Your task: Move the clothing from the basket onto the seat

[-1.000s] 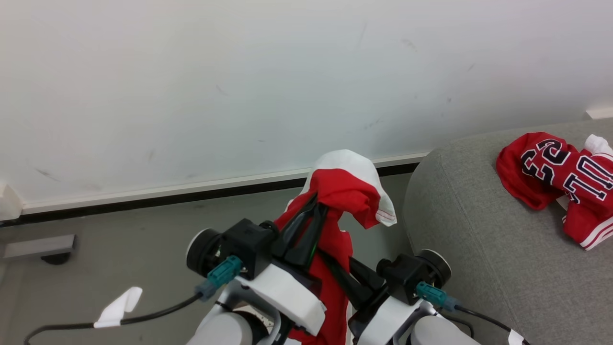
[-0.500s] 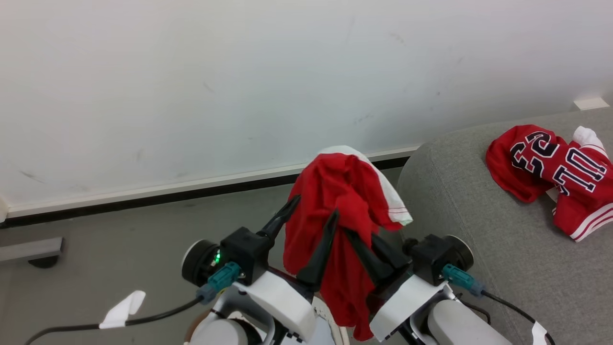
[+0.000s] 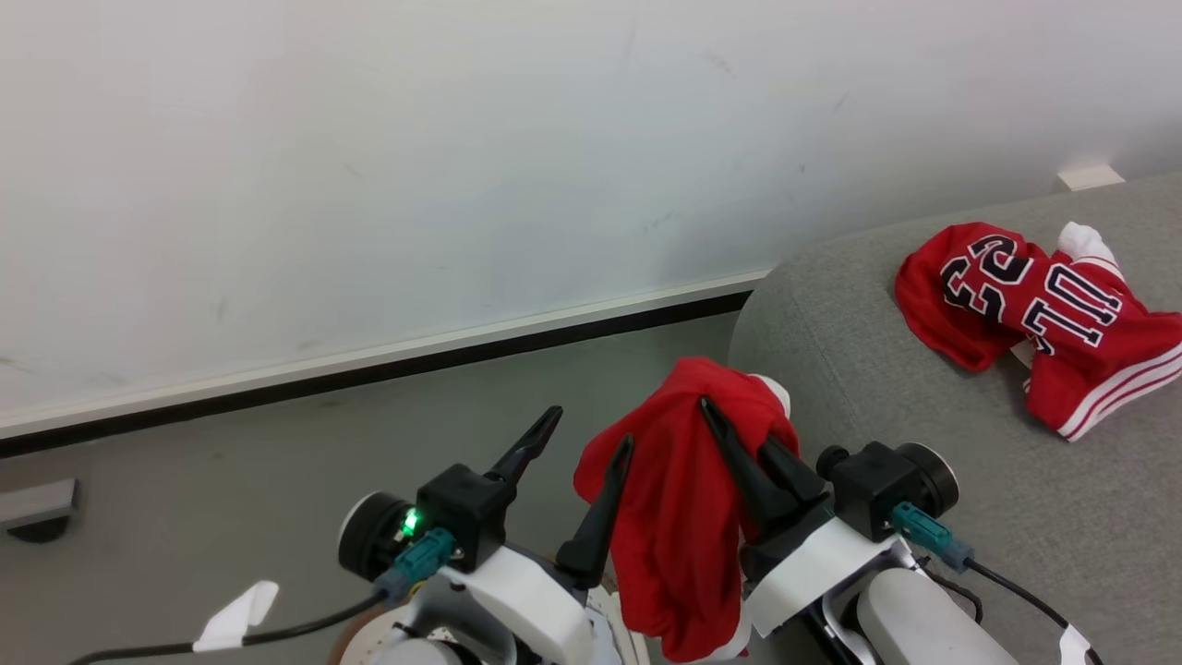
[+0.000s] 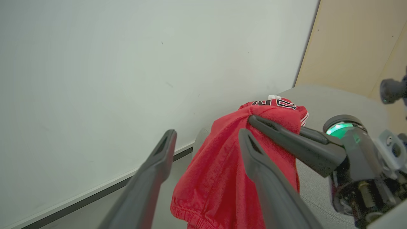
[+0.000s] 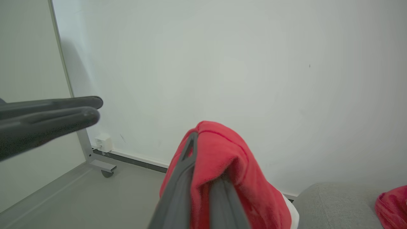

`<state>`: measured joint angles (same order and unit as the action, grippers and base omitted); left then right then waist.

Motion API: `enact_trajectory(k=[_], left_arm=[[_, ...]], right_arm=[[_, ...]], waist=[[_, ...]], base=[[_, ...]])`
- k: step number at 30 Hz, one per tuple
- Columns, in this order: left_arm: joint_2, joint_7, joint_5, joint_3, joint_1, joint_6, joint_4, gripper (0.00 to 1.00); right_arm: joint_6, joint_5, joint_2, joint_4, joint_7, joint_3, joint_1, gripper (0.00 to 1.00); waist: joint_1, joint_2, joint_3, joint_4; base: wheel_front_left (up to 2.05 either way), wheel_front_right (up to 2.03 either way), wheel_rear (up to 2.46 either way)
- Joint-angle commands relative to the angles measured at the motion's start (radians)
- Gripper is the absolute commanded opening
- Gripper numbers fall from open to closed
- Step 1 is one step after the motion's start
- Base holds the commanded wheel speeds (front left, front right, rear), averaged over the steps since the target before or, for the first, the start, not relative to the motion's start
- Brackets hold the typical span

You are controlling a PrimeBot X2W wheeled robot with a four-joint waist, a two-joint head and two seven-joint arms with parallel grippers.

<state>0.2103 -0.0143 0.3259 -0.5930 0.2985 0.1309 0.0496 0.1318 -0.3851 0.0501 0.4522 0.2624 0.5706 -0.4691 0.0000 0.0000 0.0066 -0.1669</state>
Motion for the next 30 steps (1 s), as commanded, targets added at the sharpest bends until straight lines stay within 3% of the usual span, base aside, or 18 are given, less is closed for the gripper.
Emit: enact_trajectory(k=[1, 19, 30], left_arm=[[0.01, 0.009, 0.004, -0.001, -0.017, 0.0, -0.003, 1.0], [0.002, 0.029, 0.008, -0.031, -0.014, -0.004, -0.024, 1.0], [-0.016, 0.034, -0.001, -0.071, 0.002, -0.019, -0.043, 1.0]], right_arm=[[-0.002, 0.013, 0.001, -0.008, 0.003, -0.011, 0.009, 0.0], [-0.002, 0.057, 0.073, -0.093, 0.003, -0.085, 0.019, 0.0], [-0.002, 0.043, 0.146, -0.163, 0.002, -0.142, 0.05, 0.0]], waist=[[0.0, 0.0, 0.004, -0.025], [0.0, 0.0, 0.032, -0.267], [0.0, 0.0, 0.047, -0.339]], base=[[0.0, 0.0, 0.0], [0.0, 0.0, 0.0], [0.0, 0.0, 0.0]])
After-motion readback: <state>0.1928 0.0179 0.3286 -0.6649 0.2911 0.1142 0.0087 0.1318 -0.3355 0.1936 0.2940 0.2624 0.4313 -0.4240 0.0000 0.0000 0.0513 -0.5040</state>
